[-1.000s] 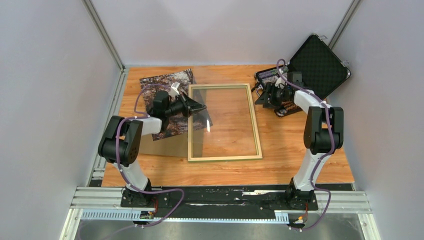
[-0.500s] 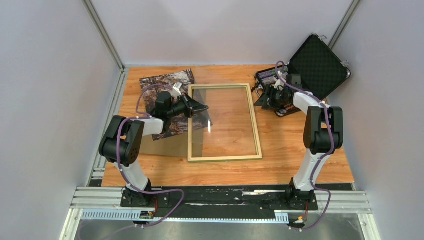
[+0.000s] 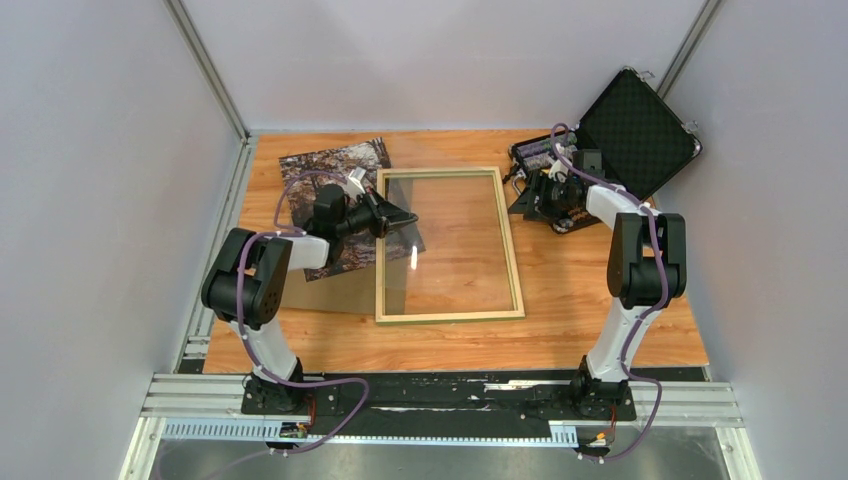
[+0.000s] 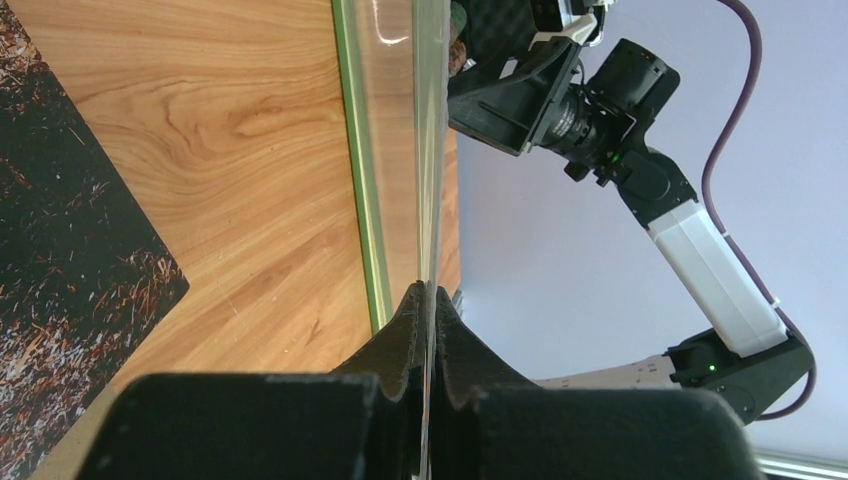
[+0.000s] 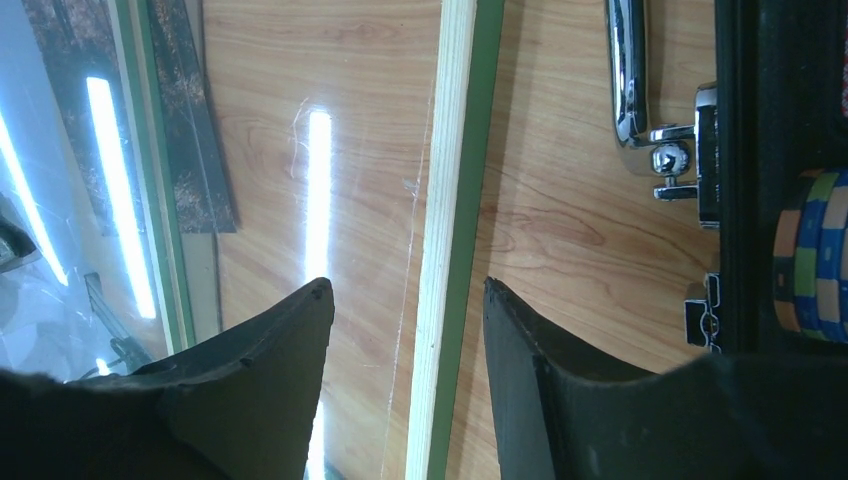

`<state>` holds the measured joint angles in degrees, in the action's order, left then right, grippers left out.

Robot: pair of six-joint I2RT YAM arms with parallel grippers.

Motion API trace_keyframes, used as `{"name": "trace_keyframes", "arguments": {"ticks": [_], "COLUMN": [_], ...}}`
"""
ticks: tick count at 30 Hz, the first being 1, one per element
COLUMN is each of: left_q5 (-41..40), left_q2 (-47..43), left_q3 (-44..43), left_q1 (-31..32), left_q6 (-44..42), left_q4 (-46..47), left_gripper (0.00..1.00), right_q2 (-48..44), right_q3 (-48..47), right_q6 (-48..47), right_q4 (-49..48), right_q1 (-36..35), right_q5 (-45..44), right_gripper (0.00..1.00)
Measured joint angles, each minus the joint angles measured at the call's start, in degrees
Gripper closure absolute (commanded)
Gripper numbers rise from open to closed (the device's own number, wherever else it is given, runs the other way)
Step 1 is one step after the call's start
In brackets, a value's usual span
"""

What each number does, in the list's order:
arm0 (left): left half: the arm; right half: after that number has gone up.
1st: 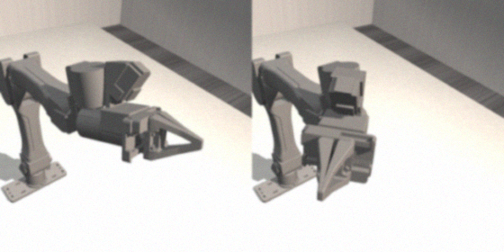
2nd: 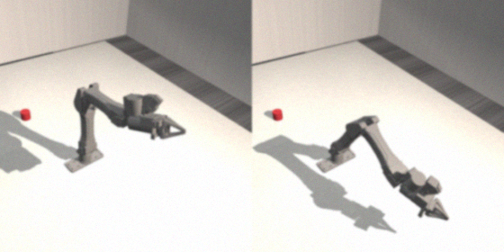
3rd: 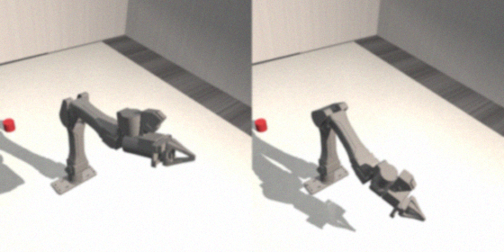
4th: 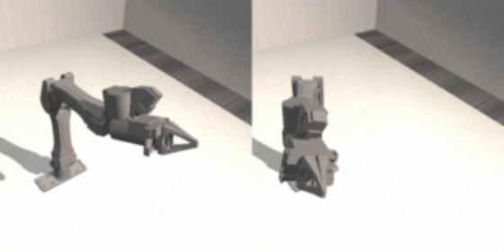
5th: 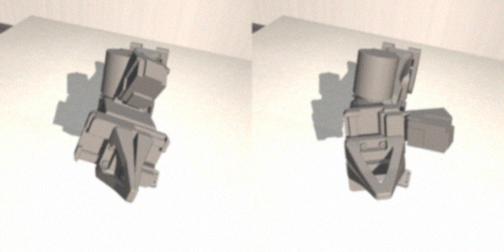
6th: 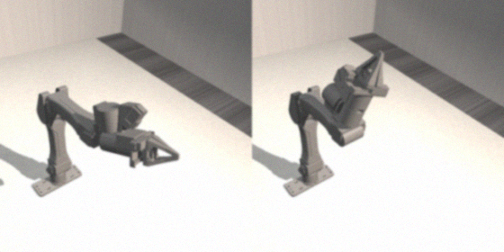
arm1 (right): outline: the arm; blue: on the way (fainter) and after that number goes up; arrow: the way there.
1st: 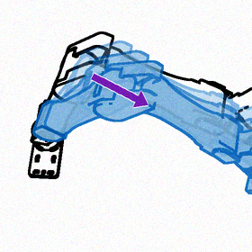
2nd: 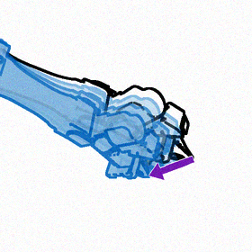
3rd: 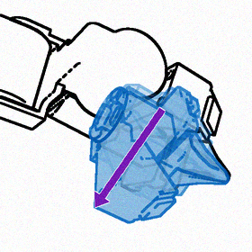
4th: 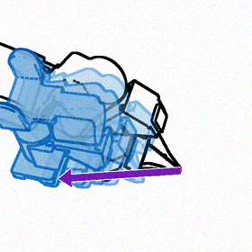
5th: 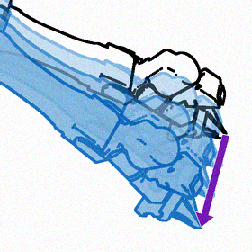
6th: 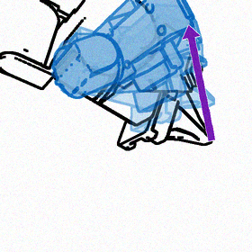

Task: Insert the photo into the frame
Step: Place the photo frame item in the photo frame.

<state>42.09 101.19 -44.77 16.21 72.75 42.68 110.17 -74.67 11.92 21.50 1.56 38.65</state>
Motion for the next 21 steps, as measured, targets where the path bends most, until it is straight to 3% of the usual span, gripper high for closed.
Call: {"name": "trace_keyframes", "arguments": {"ticks": [21], "left_q5": [0.0], "left_q2": [1.6], "left_q3": [0.0], "left_q1": [0.3], "left_q6": [0.1], "left_q4": [0.5], "left_gripper": [1.0], "right_q2": [0.0], "right_q3": [0.8], "right_q6": [0.0], "right_q4": [-1.0], "right_q1": [-0.4], "right_q5": [0.1], "right_gripper": [0.46]}}
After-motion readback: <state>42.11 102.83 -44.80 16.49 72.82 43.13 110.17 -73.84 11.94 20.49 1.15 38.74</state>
